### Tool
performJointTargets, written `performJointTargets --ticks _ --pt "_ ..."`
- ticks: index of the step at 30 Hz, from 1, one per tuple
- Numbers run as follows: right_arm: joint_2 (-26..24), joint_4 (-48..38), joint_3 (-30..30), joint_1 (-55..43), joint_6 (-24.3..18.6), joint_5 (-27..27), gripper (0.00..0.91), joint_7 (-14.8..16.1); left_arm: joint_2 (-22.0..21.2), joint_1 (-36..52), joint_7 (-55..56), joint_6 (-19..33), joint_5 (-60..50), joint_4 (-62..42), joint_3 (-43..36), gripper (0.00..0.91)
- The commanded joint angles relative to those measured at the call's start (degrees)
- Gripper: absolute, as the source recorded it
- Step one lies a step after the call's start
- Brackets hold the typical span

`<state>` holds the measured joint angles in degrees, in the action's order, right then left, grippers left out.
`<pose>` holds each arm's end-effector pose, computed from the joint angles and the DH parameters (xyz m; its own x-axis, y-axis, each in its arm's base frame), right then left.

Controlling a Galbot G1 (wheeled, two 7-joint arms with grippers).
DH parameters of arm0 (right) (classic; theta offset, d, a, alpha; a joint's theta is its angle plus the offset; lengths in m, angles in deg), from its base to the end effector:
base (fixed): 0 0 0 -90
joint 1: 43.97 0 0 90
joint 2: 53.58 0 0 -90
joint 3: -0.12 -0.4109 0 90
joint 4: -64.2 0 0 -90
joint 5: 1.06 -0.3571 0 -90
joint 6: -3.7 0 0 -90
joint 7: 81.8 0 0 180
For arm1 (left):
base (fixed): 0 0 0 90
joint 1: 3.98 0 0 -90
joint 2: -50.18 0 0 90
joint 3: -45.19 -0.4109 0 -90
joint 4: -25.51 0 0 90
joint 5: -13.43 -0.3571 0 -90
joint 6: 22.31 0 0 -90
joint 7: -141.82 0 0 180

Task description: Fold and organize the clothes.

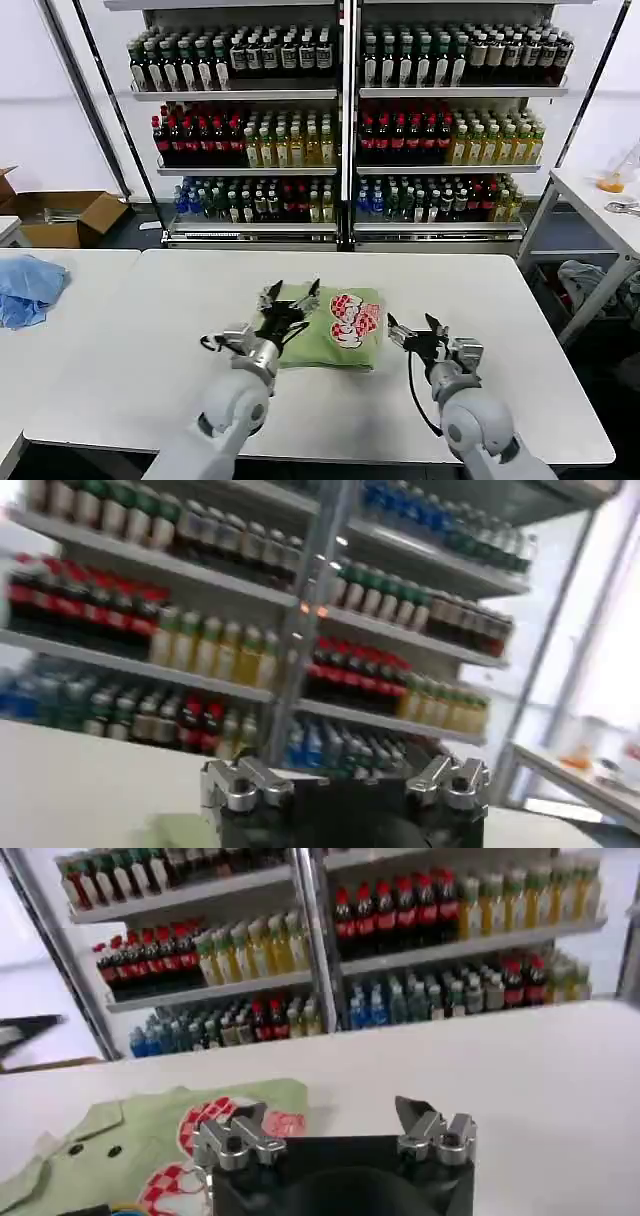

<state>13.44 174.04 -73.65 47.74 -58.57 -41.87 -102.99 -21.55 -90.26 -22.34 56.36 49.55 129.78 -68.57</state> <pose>0.3133 -0.0267 -0.3129 -0.9160 -0.1599 0.3679 -0.0902 0.9757 0.1995 0.3388 -0.0312 -0.3290 -0.9599 0.2622 0.0997 0.2254 0.9325 -0.2821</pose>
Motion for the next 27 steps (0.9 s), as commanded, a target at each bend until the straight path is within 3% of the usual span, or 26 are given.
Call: performJointTargets --ticks 1,6,7,8,9,10,11,27 --pt "8.8 -19.6 6.7 -14.8 -0.1 -5.7 0.907 -1.4 5.3 -12.5 0.0 4.6 -1.5 6.0 13.2 0.907" --pt "11.7 -25.5 6.7 -17.8 0.3 -5.9 0.907 -2.7 5.8 -13.2 0.1 4.8 -1.4 6.3 13.6 0.907" --pt "12.0 -26.0 6.7 -18.0 0.4 -5.9 0.856 -2.9 5.9 -13.1 0.1 4.7 -1.3 6.4 13.6 0.907" --pt "12.3 -26.5 6.6 -18.3 0.4 -5.9 0.595 -3.2 6.1 -13.0 0.2 4.7 -1.2 6.3 13.5 0.907" --pt "12.6 -27.5 6.5 -18.5 0.5 -5.9 0.423 -3.6 6.2 -12.9 0.2 4.7 -1.2 6.3 13.5 0.907" --pt "12.9 -28.3 6.4 -18.7 0.4 -5.9 0.030 -3.6 6.3 -12.8 0.2 4.7 -1.2 6.1 13.4 0.907" --pt "13.1 -29.1 6.3 -19.0 0.2 -5.9 0.000 -3.4 6.4 -12.8 0.2 4.7 -1.1 6.0 13.2 0.907" --pt "11.6 -31.4 6.4 -20.6 0.1 -1.7 0.000 -0.2 6.8 -12.4 0.2 4.7 -0.1 4.7 12.3 0.907"
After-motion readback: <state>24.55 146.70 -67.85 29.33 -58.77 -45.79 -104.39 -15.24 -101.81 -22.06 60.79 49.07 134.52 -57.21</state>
